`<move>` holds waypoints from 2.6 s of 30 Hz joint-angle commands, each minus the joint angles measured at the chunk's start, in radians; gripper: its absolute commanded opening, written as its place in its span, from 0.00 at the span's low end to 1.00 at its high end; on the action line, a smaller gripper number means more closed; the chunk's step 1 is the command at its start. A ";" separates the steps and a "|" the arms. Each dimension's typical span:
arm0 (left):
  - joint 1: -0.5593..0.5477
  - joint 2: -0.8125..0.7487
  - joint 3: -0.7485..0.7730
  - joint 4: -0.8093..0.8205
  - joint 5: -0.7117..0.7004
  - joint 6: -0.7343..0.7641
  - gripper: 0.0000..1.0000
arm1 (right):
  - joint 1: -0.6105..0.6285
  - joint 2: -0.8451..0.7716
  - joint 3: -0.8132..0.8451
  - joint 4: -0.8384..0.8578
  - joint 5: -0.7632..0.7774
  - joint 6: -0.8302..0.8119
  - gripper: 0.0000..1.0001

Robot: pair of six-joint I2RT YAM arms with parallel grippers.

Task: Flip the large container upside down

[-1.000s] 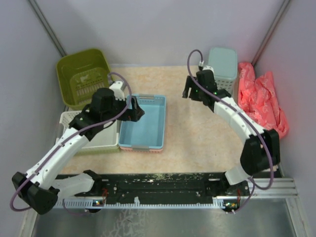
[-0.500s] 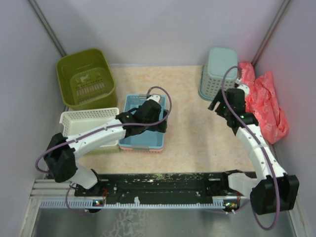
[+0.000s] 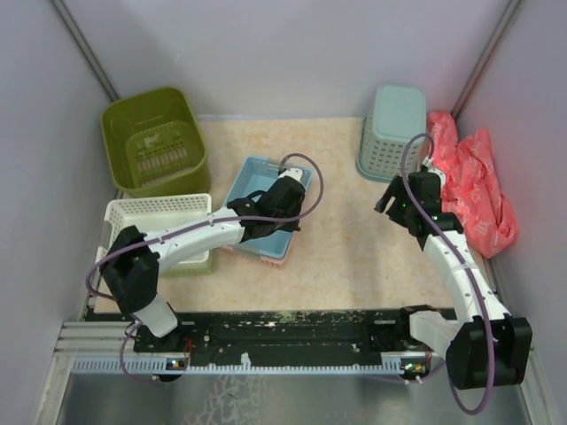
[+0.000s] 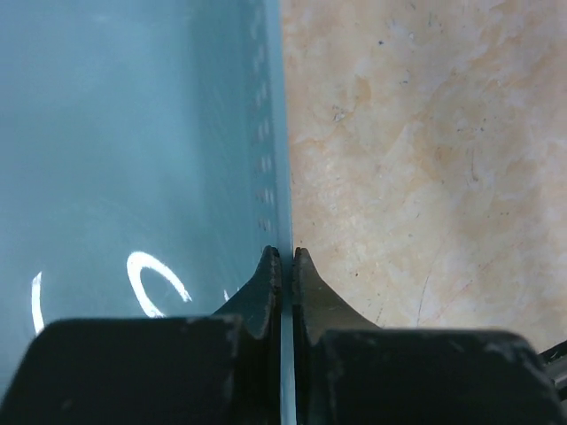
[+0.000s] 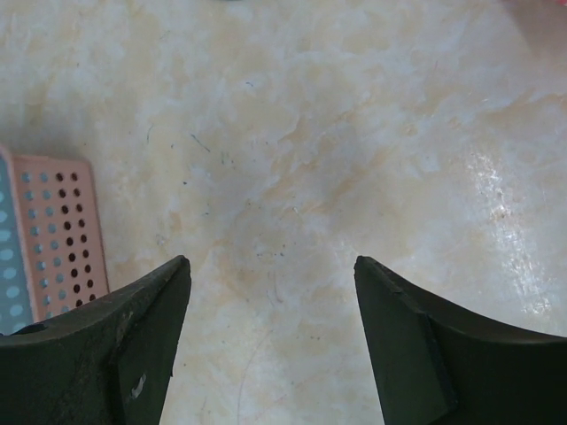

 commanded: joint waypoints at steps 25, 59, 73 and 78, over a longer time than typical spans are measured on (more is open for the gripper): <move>0.066 -0.119 0.558 -0.127 0.082 0.349 0.00 | 0.162 0.050 -0.147 0.289 -0.250 0.156 0.69; 0.399 -0.125 0.349 0.096 0.750 0.030 0.00 | 0.067 -0.101 0.091 -0.262 0.304 0.114 0.64; 0.617 0.156 0.186 0.725 1.187 -0.556 0.00 | 0.067 -0.208 0.128 -0.201 0.245 0.062 0.65; 0.642 0.248 0.233 0.596 1.136 -0.490 0.00 | 0.067 -0.216 0.124 -0.199 0.219 0.066 0.65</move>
